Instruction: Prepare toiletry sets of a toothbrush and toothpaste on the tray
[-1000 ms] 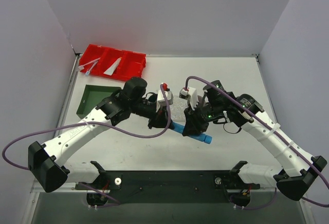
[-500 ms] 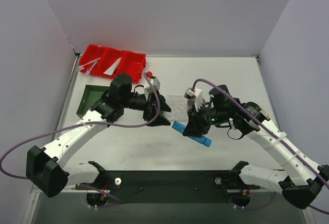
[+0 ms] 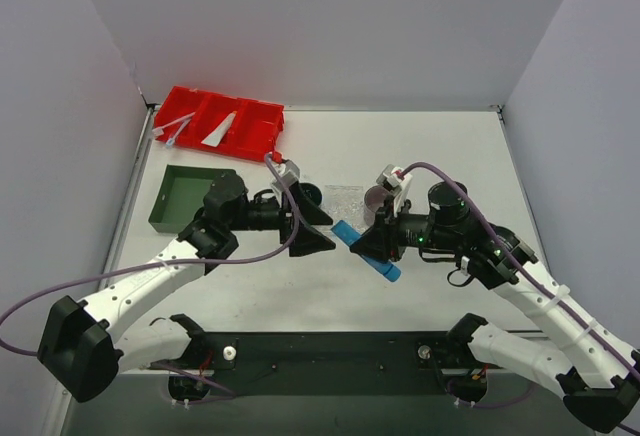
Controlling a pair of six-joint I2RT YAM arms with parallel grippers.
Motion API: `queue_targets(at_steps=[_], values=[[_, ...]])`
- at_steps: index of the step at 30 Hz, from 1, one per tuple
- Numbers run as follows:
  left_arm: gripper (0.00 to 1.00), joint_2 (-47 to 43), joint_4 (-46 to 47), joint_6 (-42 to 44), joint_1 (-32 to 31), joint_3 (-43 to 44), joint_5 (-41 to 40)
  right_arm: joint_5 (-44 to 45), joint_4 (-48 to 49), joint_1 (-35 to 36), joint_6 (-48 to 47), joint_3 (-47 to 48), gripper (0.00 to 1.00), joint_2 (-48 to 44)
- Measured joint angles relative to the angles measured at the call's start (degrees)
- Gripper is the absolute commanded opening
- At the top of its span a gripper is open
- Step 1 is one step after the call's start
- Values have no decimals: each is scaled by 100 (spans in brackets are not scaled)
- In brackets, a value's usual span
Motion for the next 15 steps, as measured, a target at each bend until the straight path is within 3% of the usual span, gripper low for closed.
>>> queue_targets(at_steps=[7, 15], values=[[88, -669, 1530, -970, -662, -1001, -1545, 511, 1478, 15, 568, -507, 10, -201], [88, -236, 2710, -1558, -1606, -1086, -2634, 831, 2870, 162, 1025, -826, 11, -234]])
